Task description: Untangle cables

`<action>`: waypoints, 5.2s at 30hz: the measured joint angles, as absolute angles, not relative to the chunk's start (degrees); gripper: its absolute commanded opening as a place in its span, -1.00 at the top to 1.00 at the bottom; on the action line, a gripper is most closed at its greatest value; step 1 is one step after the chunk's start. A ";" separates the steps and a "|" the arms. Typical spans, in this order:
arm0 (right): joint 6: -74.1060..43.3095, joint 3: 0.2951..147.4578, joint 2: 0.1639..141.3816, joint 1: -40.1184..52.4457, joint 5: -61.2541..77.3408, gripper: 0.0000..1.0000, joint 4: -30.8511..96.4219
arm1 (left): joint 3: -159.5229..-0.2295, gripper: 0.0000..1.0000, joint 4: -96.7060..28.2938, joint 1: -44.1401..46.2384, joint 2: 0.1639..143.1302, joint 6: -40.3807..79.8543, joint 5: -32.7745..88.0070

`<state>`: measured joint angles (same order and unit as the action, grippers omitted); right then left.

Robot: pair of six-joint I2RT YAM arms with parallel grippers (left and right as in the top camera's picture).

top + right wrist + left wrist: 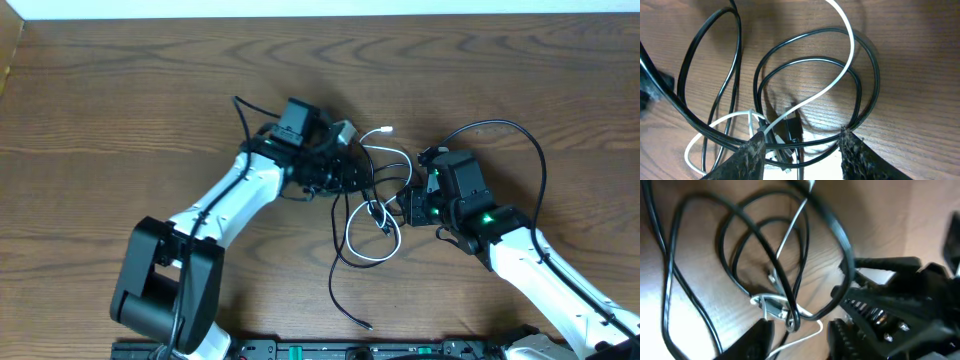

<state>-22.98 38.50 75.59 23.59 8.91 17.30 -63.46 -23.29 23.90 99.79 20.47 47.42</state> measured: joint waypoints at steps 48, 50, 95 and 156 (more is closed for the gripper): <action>-23.00 38.48 75.64 23.59 23.40 0.18 5.06 | -63.46 0.85 -16.25 26.06 81.10 21.41 40.62; -23.00 38.48 75.64 23.59 24.53 0.19 5.15 | -63.46 0.85 -15.38 26.06 80.88 22.17 41.25; -19.92 38.44 75.70 23.59 24.88 0.44 16.34 | -63.46 0.85 -11.68 23.62 80.77 25.61 43.59; -34.94 38.33 76.01 22.11 -21.54 0.98 26.96 | -63.46 0.85 -33.63 16.60 80.25 34.81 32.99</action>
